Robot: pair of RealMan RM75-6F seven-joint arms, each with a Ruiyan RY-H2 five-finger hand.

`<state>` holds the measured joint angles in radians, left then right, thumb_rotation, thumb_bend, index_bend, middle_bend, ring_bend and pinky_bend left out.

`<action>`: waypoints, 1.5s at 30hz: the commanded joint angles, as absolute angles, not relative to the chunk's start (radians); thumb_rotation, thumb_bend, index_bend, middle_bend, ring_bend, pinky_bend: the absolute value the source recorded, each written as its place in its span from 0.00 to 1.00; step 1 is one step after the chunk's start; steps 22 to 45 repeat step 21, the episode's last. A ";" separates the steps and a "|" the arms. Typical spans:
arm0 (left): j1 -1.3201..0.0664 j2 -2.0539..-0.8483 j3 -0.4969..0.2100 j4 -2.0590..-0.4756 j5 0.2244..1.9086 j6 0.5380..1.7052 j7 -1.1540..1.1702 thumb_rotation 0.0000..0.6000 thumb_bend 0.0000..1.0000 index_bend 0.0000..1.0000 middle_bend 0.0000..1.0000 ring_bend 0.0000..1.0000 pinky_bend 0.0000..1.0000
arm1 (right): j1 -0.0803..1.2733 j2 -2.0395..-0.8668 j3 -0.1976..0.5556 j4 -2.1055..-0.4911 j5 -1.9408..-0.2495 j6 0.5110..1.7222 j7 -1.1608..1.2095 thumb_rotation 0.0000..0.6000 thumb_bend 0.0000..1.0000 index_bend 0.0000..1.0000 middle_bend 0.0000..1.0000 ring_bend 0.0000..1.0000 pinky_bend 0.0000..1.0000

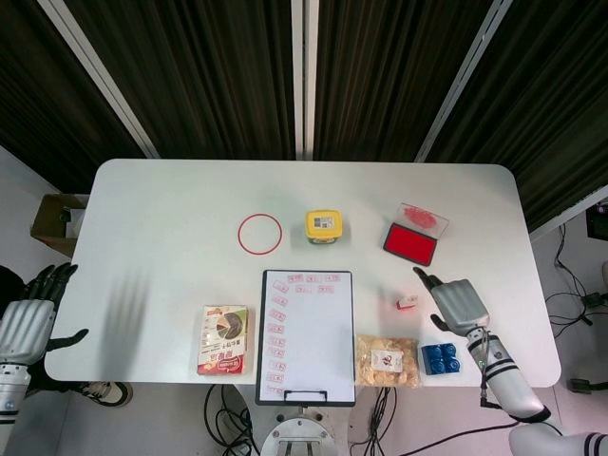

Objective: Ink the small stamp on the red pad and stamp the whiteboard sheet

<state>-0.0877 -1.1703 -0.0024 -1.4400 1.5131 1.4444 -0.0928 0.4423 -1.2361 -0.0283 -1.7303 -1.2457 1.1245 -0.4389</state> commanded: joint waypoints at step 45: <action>-0.090 -1.165 -0.019 -1.477 1.536 1.489 -0.063 1.00 0.00 0.05 0.06 0.05 0.16 | 0.100 -1.136 0.009 -1.523 -1.379 1.563 0.039 1.00 0.08 0.00 0.00 0.00 0.00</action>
